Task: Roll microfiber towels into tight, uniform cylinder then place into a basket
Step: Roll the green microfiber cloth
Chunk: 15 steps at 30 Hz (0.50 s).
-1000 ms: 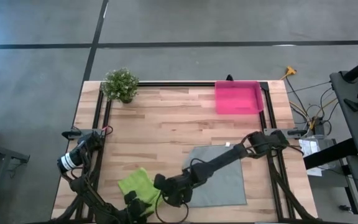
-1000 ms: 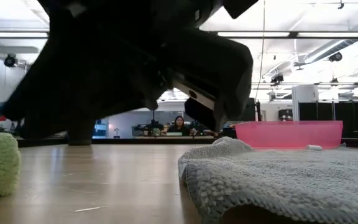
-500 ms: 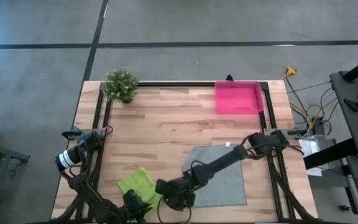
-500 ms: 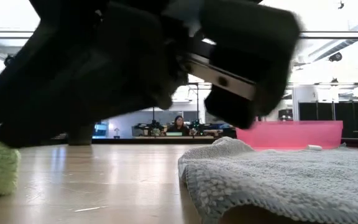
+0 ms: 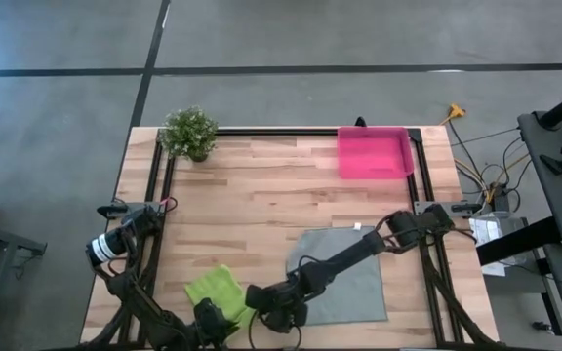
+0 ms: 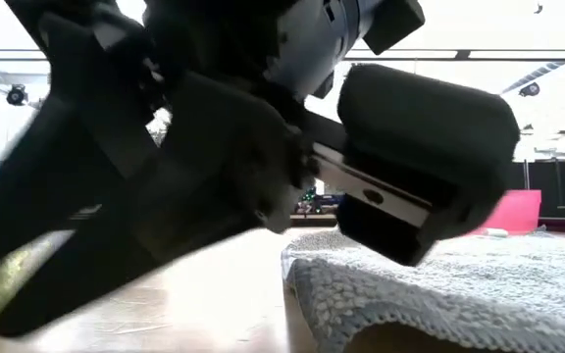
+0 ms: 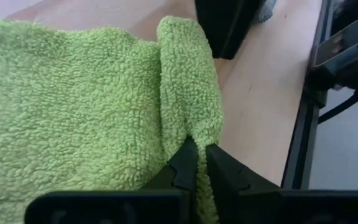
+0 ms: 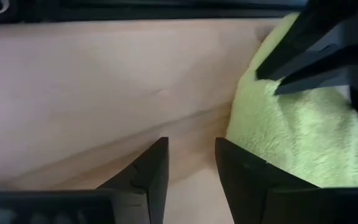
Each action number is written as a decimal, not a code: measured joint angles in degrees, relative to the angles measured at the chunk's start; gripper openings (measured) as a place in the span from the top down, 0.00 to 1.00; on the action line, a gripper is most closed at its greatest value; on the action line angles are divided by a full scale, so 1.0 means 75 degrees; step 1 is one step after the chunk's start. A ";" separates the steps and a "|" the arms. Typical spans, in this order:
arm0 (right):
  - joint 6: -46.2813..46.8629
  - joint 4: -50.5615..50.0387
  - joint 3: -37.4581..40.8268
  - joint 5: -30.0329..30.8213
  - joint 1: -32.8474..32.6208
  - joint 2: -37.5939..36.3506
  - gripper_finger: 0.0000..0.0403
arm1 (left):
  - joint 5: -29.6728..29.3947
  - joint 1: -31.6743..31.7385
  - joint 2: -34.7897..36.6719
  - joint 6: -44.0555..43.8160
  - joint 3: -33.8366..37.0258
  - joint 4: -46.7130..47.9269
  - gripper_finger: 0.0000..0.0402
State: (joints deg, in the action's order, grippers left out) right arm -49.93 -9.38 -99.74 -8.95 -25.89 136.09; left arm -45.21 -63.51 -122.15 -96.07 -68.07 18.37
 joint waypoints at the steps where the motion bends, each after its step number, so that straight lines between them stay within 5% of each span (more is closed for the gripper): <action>1: -0.0010 0.0085 0.0003 0.0003 -0.0018 -0.0017 0.70 | -0.0081 -0.0014 0.0000 -0.0003 0.0131 -0.0303 0.99; 9: -0.1027 0.0354 0.0003 0.0893 -0.0229 -0.0053 0.73 | -0.1103 -0.0185 0.0019 0.0355 0.1445 -0.3212 1.00; 15: -0.0843 0.0360 0.0003 0.1087 -0.0204 -0.0067 0.73 | -0.1786 -0.0198 0.0051 -0.0227 0.1820 -0.3791 1.00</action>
State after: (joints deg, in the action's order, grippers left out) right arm -56.25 -6.68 -99.72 -0.80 -27.41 135.59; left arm -58.60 -64.99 -121.77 -97.78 -54.42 -10.07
